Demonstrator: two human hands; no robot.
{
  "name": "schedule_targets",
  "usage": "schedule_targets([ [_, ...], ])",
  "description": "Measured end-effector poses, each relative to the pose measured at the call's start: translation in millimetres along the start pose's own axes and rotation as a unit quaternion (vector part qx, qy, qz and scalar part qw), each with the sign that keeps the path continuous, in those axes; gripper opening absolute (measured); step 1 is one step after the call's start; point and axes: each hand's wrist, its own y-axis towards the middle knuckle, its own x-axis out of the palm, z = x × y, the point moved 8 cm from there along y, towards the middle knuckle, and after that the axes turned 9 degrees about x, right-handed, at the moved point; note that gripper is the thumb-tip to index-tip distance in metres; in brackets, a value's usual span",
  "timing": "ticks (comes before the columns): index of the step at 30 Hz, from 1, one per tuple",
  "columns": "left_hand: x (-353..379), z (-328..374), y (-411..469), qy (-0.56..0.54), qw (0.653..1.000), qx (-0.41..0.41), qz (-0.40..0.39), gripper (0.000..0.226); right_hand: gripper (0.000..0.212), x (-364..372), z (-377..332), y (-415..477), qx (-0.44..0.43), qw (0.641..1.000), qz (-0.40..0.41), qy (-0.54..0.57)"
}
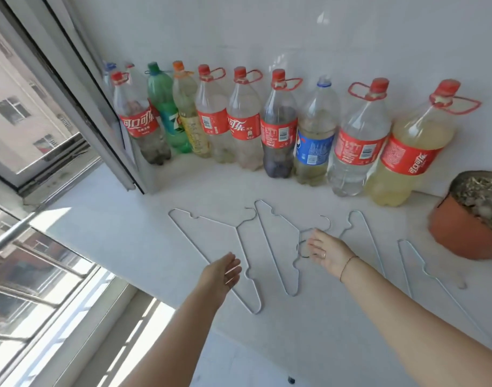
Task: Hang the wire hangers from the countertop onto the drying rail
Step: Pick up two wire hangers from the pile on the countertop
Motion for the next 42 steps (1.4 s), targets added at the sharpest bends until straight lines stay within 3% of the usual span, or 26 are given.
schedule_targets([
  [6,9.6,4.9,43.1,0.014,1.000,-0.009,0.011,0.009,0.030,14.6,-13.9,26.9,0.010,1.000,0.004,0.007],
  [10,17.1,7.1,64.7,0.060,0.998,-0.015,0.023,0.007,0.036,17.6,-9.7,42.1,0.016,0.998,0.038,-0.053],
  [16,27.8,19.9,92.4,0.196,0.980,0.045,0.011,0.024,0.021,10.3,-14.6,53.0,-0.029,0.989,0.112,-0.089],
  [20,22.1,27.9,106.6,0.264,0.960,0.077,0.059,0.014,0.018,-1.4,-16.7,56.7,-0.071,0.964,0.194,-0.168],
  [26,18.0,32.3,111.2,0.316,0.940,0.093,0.089,0.014,0.012,-0.7,-19.6,59.0,-0.070,0.935,0.238,-0.252],
  [35,18.9,37.2,110.8,0.327,0.937,0.086,0.087,0.027,0.025,0.0,-23.1,60.4,-0.045,0.923,0.245,-0.292],
  [39,15.5,40.0,106.1,0.341,0.932,0.084,0.087,0.033,0.017,3.0,-25.4,57.4,-0.054,0.940,0.219,-0.257],
  [42,13.7,38.3,100.5,0.313,0.944,0.087,0.061,0.023,0.021,13.4,-25.1,45.6,-0.078,0.961,0.181,-0.193],
])
